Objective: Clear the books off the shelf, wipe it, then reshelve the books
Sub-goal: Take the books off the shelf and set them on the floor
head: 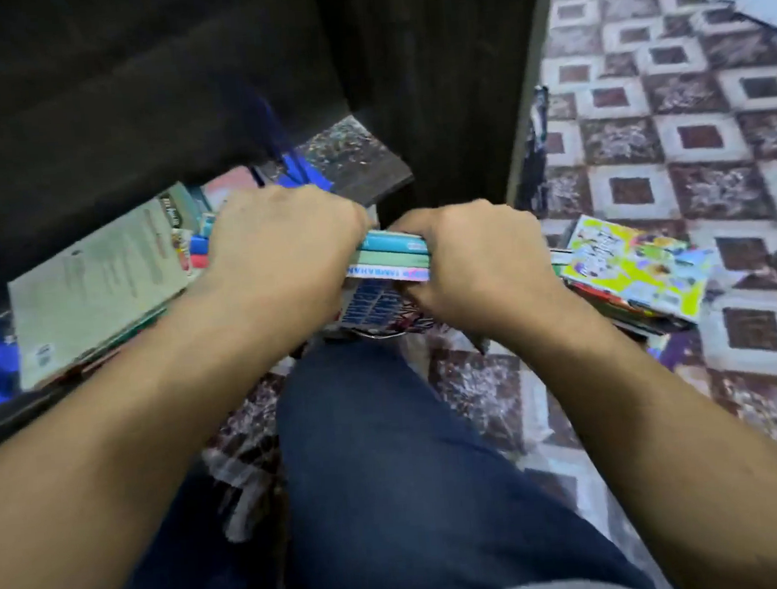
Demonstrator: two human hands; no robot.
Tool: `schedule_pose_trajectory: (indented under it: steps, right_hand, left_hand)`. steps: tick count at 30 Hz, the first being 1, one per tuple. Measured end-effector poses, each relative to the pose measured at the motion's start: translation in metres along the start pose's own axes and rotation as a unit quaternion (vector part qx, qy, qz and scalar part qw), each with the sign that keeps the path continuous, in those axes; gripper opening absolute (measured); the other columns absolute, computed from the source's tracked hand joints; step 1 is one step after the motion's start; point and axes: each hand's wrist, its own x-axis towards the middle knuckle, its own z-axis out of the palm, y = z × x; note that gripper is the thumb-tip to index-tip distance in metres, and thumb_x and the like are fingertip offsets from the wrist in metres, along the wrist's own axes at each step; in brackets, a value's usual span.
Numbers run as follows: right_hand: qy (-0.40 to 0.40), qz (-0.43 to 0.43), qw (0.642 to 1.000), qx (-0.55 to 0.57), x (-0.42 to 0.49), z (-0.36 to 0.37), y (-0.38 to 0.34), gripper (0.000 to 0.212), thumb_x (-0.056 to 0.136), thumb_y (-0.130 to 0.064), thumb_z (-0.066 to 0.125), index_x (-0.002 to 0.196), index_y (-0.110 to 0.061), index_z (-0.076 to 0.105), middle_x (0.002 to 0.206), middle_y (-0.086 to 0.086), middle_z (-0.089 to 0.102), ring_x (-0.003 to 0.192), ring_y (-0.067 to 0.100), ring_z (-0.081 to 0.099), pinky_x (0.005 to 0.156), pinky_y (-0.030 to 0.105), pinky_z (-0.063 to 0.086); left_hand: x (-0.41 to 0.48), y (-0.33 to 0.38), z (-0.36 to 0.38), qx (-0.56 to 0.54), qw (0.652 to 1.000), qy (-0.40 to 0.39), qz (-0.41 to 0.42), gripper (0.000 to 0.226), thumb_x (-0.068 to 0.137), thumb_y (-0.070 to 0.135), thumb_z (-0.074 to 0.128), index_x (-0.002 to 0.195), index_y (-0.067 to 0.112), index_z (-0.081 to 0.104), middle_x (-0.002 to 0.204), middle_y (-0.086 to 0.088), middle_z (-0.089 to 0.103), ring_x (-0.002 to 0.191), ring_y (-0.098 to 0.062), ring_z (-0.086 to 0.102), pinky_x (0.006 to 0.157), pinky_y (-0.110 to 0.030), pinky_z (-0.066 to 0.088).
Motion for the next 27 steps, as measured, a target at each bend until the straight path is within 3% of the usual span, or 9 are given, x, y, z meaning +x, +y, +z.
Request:
schedule_pose_trajectory:
  steps: [3,8,13,16,19,22,24,27]
  right_hand:
    - [-0.012,0.037,0.999,0.017,-0.033,0.006,0.047,0.038,0.082,-0.055,0.056,0.120,-0.049,0.055,0.101,-0.006,0.069,0.095,0.026,0.064,0.063,0.033,0.034]
    - [-0.003,0.081,0.997,0.004,-0.073,0.018,0.113,0.034,0.081,-0.050,0.065,0.115,-0.051,0.060,0.097,-0.006,0.071,0.088,0.027,0.066,0.060,0.030,0.032]
    - [-0.037,0.127,0.990,-0.053,-0.092,0.026,0.168,0.042,0.082,-0.053,0.066,0.122,-0.049,0.057,0.098,-0.003,0.072,0.088,0.027,0.066,0.061,0.030,0.035]
    - [-0.043,0.156,0.984,-0.073,-0.096,0.020,0.195,0.042,0.082,-0.052,0.067,0.123,-0.046,0.058,0.098,-0.002,0.072,0.086,0.029,0.066,0.060,0.028,0.038]
    - [-0.002,0.188,0.978,-0.095,-0.091,0.010,0.220,0.037,0.082,-0.048,0.070,0.118,-0.040,0.064,0.087,0.004,0.071,0.074,0.030,0.065,0.056,0.027,0.035]
    - [0.033,0.210,0.969,-0.122,-0.080,0.002,0.241,0.034,0.082,-0.042,0.072,0.113,-0.029,0.068,0.082,0.013,0.069,0.072,0.036,0.064,0.058,0.033,0.037]
    - [0.073,0.220,0.963,-0.134,-0.071,-0.002,0.255,0.032,0.082,-0.037,0.072,0.112,-0.025,0.068,0.086,0.017,0.069,0.077,0.040,0.064,0.060,0.036,0.036]
    - [0.130,0.232,0.949,-0.168,-0.054,0.002,0.280,0.029,0.085,-0.028,0.064,0.113,-0.021,0.065,0.089,0.018,0.068,0.082,0.042,0.064,0.060,0.036,0.033]
  left_hand:
    - [0.020,0.047,0.002,-0.043,0.997,-0.018,0.066,0.028,0.086,0.035,0.062,0.113,0.030,0.055,0.106,-0.001,0.063,0.099,-0.029,0.062,0.066,-0.032,0.032]
    - [0.042,0.118,0.021,-0.079,0.982,0.040,0.164,0.019,0.091,0.027,0.056,0.109,0.025,0.050,0.103,0.000,0.061,0.093,-0.026,0.063,0.051,-0.031,0.024]
    - [0.066,0.149,0.048,-0.139,0.947,0.123,0.263,0.039,0.078,0.016,0.070,0.116,0.015,0.058,0.092,-0.002,0.063,0.075,-0.026,0.062,0.057,-0.034,0.038]
    - [0.084,0.151,0.053,-0.157,0.930,0.179,0.278,0.053,0.079,0.017,0.068,0.129,0.006,0.054,0.105,-0.011,0.064,0.087,-0.032,0.062,0.073,-0.044,0.050]
    - [0.103,0.147,0.053,-0.137,0.932,0.197,0.272,0.067,0.086,0.025,0.059,0.144,0.000,0.037,0.133,-0.019,0.052,0.116,-0.036,0.053,0.098,-0.052,0.043]
    - [0.116,0.150,0.058,-0.115,0.933,0.200,0.276,0.063,0.094,0.023,0.051,0.147,-0.003,0.029,0.145,-0.022,0.040,0.129,-0.037,0.043,0.107,-0.051,0.036]
    - [0.120,0.157,0.064,-0.104,0.931,0.207,0.282,0.051,0.095,0.019,0.047,0.141,-0.001,0.039,0.141,-0.021,0.044,0.127,-0.037,0.044,0.106,-0.051,0.035]
    - [0.127,0.166,0.078,-0.035,0.924,0.206,0.320,0.030,0.092,0.009,0.039,0.116,0.004,0.057,0.117,-0.016,0.057,0.108,-0.035,0.053,0.110,-0.055,0.030]
